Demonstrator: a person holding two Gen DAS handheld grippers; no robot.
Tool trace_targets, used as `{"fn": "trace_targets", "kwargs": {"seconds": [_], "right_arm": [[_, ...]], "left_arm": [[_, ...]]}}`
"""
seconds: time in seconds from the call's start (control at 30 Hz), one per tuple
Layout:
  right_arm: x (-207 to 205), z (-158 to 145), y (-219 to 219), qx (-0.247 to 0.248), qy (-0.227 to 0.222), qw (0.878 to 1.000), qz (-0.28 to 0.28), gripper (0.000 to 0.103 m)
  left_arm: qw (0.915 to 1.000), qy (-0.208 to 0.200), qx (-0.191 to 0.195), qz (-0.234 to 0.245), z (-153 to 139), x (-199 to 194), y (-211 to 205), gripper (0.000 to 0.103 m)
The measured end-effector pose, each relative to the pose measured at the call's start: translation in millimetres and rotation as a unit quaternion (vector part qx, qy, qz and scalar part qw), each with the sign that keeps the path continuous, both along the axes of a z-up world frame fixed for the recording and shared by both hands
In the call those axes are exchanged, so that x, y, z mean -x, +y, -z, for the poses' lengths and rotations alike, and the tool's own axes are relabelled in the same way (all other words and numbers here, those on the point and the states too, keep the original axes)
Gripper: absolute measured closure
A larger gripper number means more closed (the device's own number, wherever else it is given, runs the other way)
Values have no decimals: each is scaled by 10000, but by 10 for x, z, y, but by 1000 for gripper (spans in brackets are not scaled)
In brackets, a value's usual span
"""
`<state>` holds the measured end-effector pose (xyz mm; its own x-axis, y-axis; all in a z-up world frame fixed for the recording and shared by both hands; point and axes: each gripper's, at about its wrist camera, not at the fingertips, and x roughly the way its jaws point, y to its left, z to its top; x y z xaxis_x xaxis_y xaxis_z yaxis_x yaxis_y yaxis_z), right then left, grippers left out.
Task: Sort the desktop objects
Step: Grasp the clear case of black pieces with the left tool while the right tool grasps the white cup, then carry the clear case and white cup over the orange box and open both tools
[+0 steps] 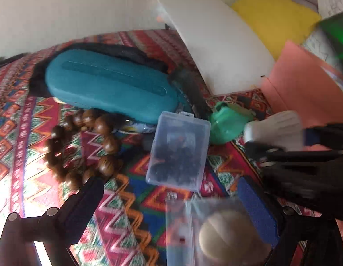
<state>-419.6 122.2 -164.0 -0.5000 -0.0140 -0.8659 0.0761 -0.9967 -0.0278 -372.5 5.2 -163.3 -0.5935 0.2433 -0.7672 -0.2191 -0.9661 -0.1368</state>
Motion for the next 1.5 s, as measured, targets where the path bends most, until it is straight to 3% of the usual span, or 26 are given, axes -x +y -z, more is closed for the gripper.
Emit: {"fn": "trace_targets", "kwargs": {"seconds": [0.03, 0.13, 0.3, 0.57, 0.67, 0.7, 0.77, 0.8, 0.83, 0.93, 1.03, 1.13, 1.17, 1.2, 1.23, 1.37, 1.5], "right_arm": [[-11, -60, 45, 114, 90, 9999, 0, 92], [-55, -249, 146, 233, 396, 9989, 21, 89], [-114, -453, 191, 761, 566, 9954, -133, 103], [-531, -933, 218, 2263, 1032, 9657, -743, 103], [-718, -1164, 198, 2243, 1298, 9619, -866, 103], [-734, -1180, 174, 2060, 1272, 9661, -895, 103], [-668, -1065, 128, 1586, 1023, 9790, -767, 72], [-603, -955, 107, 1301, 866, 9858, -621, 18], [-528, -817, 90, 976, 757, 9915, -396, 1], [-251, -425, -16, 37, 366, 9993, -79, 8], [8, -181, -144, -667, 206, 9976, -18, 9], [231, 29, -179, -1037, 82, 9946, 55, 14], [272, 115, -174, -978, -114, 9951, -28, 24], [312, 200, -169, -920, -310, 9952, -110, 44], [335, 256, -157, -785, -463, 9956, -198, 50], [124, -132, -179, 119, -115, 9979, -624, 50], [-300, -764, -189, 988, 518, 9877, -1094, 50]], "left_arm": [[9999, -92, 38, 21, 48, 89, 37, 9], [9991, -363, 207, 27, 176, 280, 128, 48], [9999, -10, 32, -138, -147, -2, 23, 49], [9934, 924, -300, -615, -1090, -895, -444, 49], [9902, 1140, -306, -746, -1329, -1158, -555, 49], [9895, 1193, -289, -768, -1385, -1225, -575, 49], [9885, 1242, -276, -820, -1430, -1339, -584, 49], [9883, 1238, -307, -835, -1425, -1373, -599, 49], [9886, 1214, -339, -826, -1417, -1387, -602, 49], [9896, 1152, -376, -774, -1404, -1413, -579, 49], [9901, 1165, -297, -726, -1394, -1427, -540, 49], [9902, 1156, -226, -745, -1391, -1420, -565, 49], [9903, 1150, -212, -755, -1388, -1424, -576, 49], [9903, 1144, -204, -765, -1384, -1430, -586, 49], [9903, 1138, -196, -776, -1379, -1436, -596, 49], [9892, 1183, -245, -827, -1413, -1499, -615, 49], [9866, 1357, -306, -847, -1546, -1613, -593, 49]]}}
